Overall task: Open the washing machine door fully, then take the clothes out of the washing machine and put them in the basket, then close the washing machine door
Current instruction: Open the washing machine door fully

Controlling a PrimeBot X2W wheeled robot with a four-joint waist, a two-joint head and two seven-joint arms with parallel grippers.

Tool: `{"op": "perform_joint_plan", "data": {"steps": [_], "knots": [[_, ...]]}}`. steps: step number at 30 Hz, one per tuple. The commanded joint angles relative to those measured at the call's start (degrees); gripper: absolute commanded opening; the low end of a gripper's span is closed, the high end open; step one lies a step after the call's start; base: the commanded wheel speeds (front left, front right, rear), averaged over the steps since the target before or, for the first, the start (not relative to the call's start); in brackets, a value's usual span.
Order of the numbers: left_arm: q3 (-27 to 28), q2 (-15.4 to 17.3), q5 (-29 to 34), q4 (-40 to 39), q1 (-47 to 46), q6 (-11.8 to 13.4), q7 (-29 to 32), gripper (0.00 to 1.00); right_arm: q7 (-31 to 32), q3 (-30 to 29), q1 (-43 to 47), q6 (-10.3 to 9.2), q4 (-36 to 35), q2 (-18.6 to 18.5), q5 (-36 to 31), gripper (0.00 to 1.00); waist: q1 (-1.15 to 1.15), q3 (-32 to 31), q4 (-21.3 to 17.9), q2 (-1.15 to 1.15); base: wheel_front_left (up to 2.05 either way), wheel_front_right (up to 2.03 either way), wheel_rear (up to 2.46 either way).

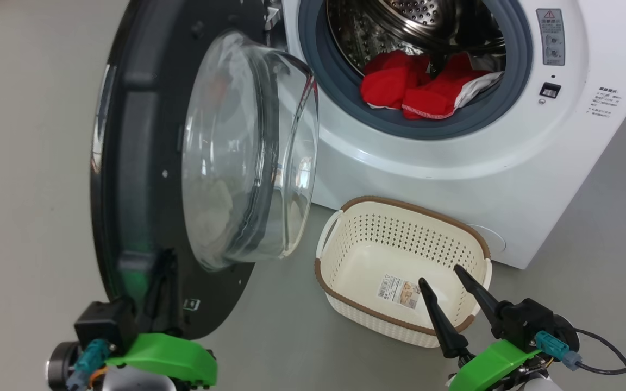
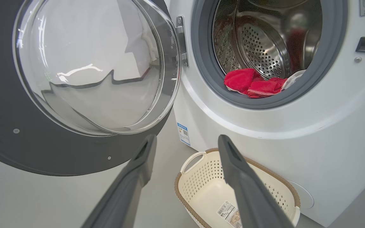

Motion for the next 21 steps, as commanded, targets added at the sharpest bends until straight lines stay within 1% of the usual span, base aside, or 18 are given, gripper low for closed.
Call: {"op": "perform_joint_plan", "data": {"steps": [1,10,21], "knots": [[3.6,1.9,-0.4,-1.3,-0.9,1.3,-0.6,0.0,-0.4,1.2,-2.4,0.28,-1.0,0.1,-0.9,1.0,0.0,0.5,0.3,0.0,0.0,0.0,0.0],[8.7,3.4,-2.3,-1.3,-0.5,4.1,-0.6,0.0,-0.4,0.2,-3.7,0.28,-0.3,0.1,-2.7,1.0,0.0,2.3,-0.1,0.0,0.0,0.0,0.0],[14.8,6.1,-5.5,4.3,-3.6,4.3,-3.3,0.0,-0.4,-0.2,-4.7,0.28,0.0,0.1,-5.0,1.0,0.0,4.3,-0.8,0.0,0.0,0.0,0.0]]}}
